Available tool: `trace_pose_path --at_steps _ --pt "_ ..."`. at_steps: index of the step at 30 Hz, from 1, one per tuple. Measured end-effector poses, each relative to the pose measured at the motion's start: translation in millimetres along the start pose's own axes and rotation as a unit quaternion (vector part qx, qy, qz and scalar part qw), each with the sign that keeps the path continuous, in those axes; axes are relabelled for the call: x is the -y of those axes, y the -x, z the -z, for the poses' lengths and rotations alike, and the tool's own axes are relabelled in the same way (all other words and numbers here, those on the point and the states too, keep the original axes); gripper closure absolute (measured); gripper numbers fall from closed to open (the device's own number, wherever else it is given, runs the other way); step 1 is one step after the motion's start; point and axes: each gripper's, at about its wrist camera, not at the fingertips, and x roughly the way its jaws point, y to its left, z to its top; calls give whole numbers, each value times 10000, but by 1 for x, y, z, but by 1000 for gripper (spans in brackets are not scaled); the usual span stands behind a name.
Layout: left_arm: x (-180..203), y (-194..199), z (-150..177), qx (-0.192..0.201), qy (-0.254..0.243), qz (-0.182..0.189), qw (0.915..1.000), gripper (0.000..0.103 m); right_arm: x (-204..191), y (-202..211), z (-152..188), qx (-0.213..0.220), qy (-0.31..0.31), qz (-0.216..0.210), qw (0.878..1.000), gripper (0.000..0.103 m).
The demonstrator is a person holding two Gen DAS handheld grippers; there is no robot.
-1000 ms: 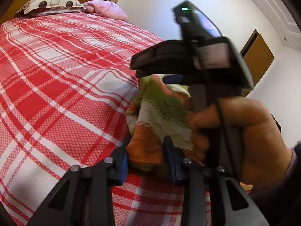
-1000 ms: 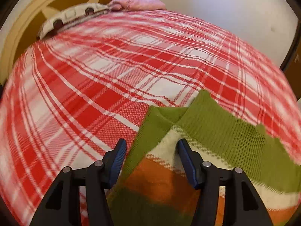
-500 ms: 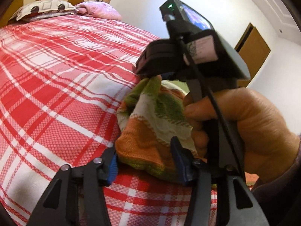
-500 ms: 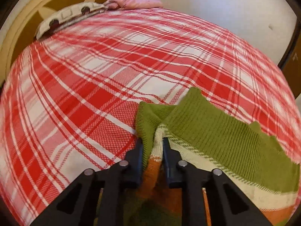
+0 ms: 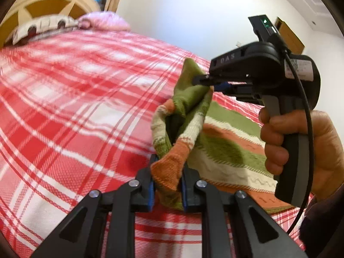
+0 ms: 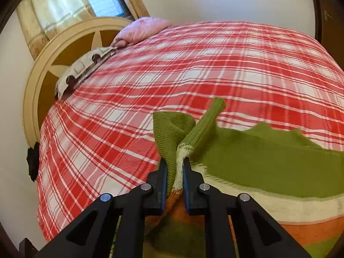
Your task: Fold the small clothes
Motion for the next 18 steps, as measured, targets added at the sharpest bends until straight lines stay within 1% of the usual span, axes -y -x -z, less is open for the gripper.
trace_pose_path --at_steps 2,7,12,18 --pt "14 3 0 47 -190 25 9998 84 11 7 0 43 -57 9 10000 91" --pt "42 5 2 9 -583 127 9982 84 43 30 12 161 -283 59 9995 91" --pt "57 -4 8 -114 -805 203 9965 84 70 37 30 148 -444 197 9987 91" --pt "82 -8 19 -279 -1176 275 9923 84 99 42 47 141 -731 248 9969 91"
